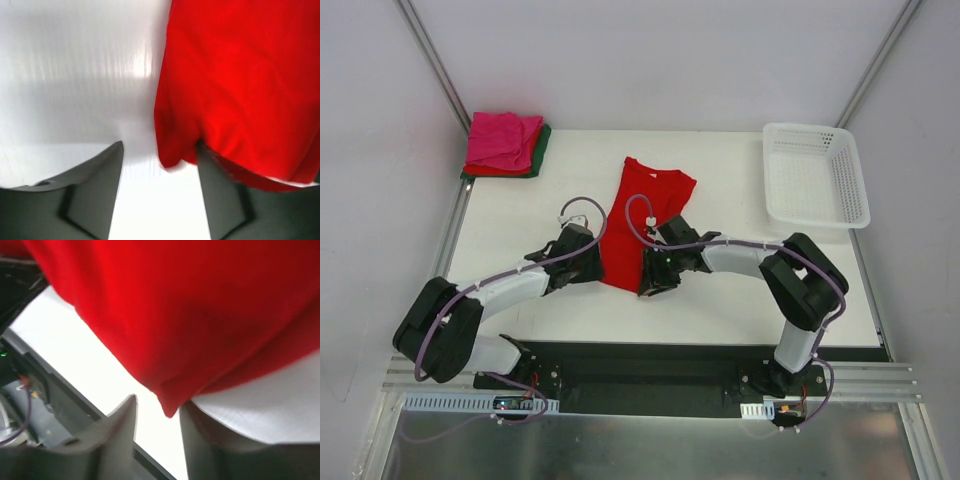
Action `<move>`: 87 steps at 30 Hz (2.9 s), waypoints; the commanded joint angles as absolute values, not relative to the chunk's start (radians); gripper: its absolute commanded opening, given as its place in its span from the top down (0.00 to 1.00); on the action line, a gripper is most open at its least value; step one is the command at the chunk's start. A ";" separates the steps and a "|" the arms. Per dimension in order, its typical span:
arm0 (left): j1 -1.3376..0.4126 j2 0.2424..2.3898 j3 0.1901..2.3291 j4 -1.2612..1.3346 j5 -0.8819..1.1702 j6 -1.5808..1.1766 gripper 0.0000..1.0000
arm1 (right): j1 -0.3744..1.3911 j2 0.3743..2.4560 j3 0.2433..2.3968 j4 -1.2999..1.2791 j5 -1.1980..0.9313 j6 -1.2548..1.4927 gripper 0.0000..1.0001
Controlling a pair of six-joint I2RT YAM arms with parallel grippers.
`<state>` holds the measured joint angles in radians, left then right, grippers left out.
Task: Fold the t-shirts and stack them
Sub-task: Fold the folded rectangular tshirt in 1/3 of the way
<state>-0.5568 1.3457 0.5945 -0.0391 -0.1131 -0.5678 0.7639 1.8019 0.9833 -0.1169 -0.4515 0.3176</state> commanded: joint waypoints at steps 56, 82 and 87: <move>-0.566 1.312 0.606 -0.063 -0.109 -0.574 0.44 | 0.575 2.005 1.342 -0.388 0.018 0.146 0.99; -0.667 1.457 0.657 0.023 -0.089 -0.632 0.92 | 0.534 2.075 1.417 -0.410 -0.029 0.098 0.99; -0.686 1.442 0.641 0.021 -0.081 -0.649 0.92 | 0.531 2.095 1.437 -0.413 -0.038 0.094 0.99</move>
<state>-0.6628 1.4399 0.6468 0.0208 -0.1059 -0.6205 0.5426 2.0380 1.4273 -0.3862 -0.0647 0.1219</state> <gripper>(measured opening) 0.083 0.016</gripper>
